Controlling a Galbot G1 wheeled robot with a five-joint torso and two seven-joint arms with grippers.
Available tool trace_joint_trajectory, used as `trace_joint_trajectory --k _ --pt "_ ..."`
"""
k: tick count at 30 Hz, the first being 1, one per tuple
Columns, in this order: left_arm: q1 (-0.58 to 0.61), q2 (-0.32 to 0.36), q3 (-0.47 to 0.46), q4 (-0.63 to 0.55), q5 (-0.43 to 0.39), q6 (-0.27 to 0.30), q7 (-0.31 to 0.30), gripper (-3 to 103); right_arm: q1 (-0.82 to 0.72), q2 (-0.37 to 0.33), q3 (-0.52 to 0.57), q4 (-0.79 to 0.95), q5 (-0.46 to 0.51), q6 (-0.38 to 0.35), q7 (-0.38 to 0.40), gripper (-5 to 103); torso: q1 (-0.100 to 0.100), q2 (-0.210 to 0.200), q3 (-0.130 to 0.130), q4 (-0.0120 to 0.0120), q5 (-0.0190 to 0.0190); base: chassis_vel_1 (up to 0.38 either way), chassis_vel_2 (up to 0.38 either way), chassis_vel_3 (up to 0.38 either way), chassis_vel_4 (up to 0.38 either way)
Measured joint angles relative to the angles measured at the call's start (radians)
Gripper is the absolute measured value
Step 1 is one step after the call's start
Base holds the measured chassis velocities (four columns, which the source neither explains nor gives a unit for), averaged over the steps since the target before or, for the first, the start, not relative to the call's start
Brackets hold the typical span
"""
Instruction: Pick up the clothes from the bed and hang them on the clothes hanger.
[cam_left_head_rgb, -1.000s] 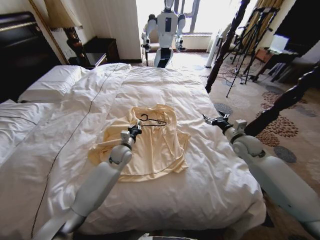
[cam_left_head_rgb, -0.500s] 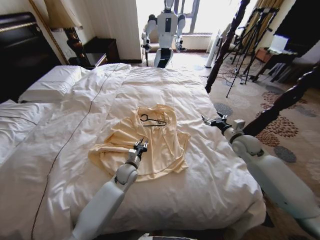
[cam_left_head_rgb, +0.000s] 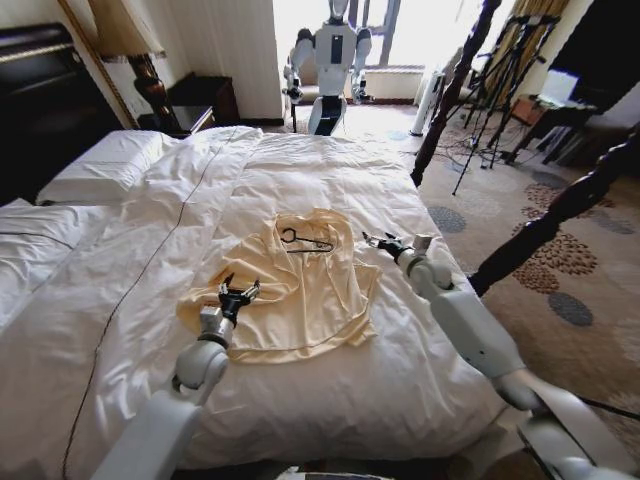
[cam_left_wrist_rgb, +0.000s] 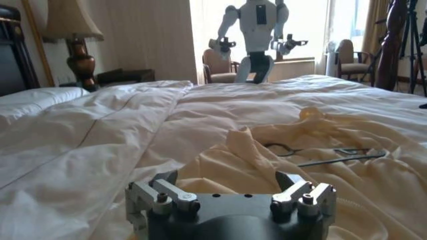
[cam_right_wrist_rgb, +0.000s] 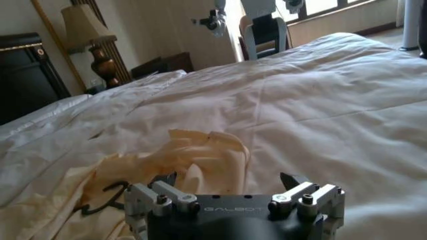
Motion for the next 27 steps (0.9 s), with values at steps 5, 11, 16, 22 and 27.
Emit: trace_joint_trajectory --k 5,11,16,22,27 --pt "0.042 0.004 -0.047 -0.030 -0.001 -0.003 0.006 100 0.019 0.079 0.005 -0.061 -0.008 -0.003 0.047 100 0.000 0.000 0.000 0.0001 -0.0001 0.000 0.000 0.000 0.000" --pt "0.076 -0.001 -0.088 -0.063 -0.001 -0.006 0.011 100 0.023 0.131 0.024 -0.103 0.015 -0.026 0.128 100 0.000 0.000 0.000 -0.0002 0.0000 0.000 0.000 0.000 0.000" --pt "0.102 -0.006 -0.136 -0.085 -0.003 -0.006 0.013 100 -0.048 0.127 0.017 -0.037 0.038 -0.050 0.166 100 0.000 0.000 0.000 -0.0002 0.0001 0.000 0.000 0.000 0.000" --pt "0.109 -0.005 -0.165 -0.093 -0.020 -0.007 0.015 100 -0.127 0.121 0.001 0.028 0.005 -0.055 0.201 100 0.000 0.000 0.000 -0.0003 0.0000 0.000 0.000 0.000 0.000" --pt "0.108 0.003 -0.176 -0.096 -0.034 -0.006 0.014 100 -0.193 0.092 -0.018 0.124 -0.016 -0.078 0.245 100 0.000 0.000 0.000 -0.0003 0.0000 0.000 0.000 0.000 0.000"
